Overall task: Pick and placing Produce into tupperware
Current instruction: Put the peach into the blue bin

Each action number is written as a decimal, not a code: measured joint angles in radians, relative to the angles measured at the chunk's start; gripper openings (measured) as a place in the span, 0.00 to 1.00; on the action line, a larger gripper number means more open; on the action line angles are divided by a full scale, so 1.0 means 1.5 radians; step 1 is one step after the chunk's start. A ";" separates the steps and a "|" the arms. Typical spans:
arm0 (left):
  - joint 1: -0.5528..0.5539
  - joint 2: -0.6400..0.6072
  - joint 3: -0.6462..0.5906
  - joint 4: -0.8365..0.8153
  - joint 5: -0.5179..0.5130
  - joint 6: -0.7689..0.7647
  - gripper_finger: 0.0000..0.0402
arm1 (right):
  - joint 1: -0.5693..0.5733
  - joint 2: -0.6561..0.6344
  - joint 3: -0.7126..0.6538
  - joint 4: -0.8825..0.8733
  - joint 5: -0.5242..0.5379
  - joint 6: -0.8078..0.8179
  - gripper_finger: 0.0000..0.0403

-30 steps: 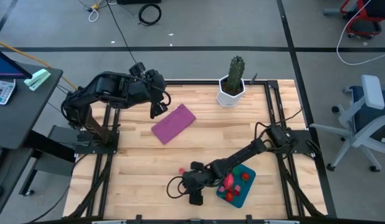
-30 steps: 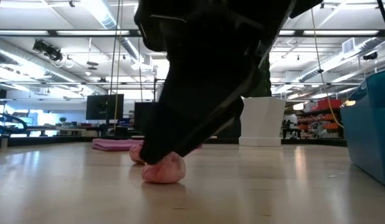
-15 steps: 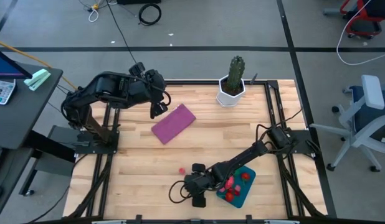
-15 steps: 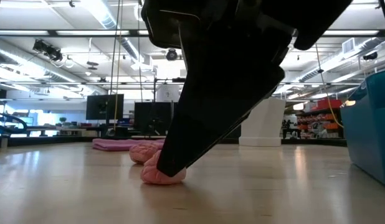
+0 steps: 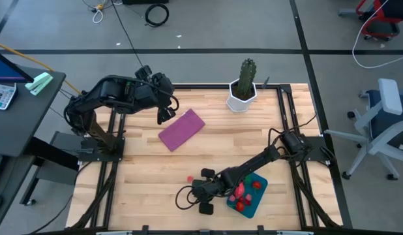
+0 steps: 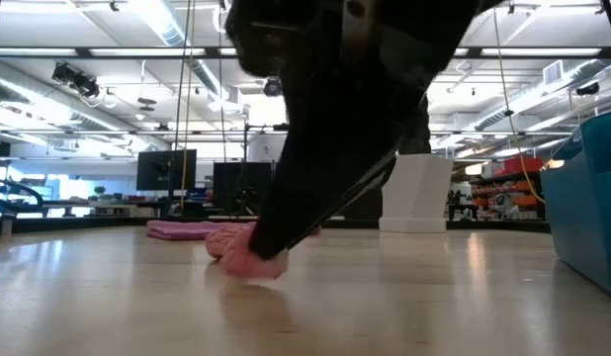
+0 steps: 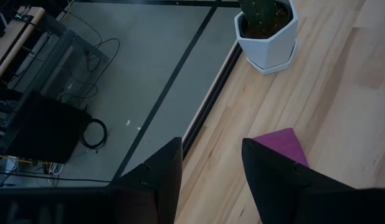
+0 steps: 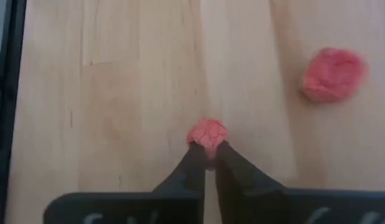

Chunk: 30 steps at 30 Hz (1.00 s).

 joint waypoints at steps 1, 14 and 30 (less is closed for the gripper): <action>0.000 0.000 0.000 0.000 0.000 0.000 0.43 | 0.000 -0.008 0.000 -0.010 0.000 0.001 0.04; 0.000 0.000 0.000 0.000 0.000 0.000 0.43 | 0.089 -0.266 0.000 -0.469 0.111 0.348 0.06; 0.000 0.000 0.000 0.000 0.000 -0.001 0.43 | 0.238 -0.253 -0.050 -0.578 0.027 0.665 0.10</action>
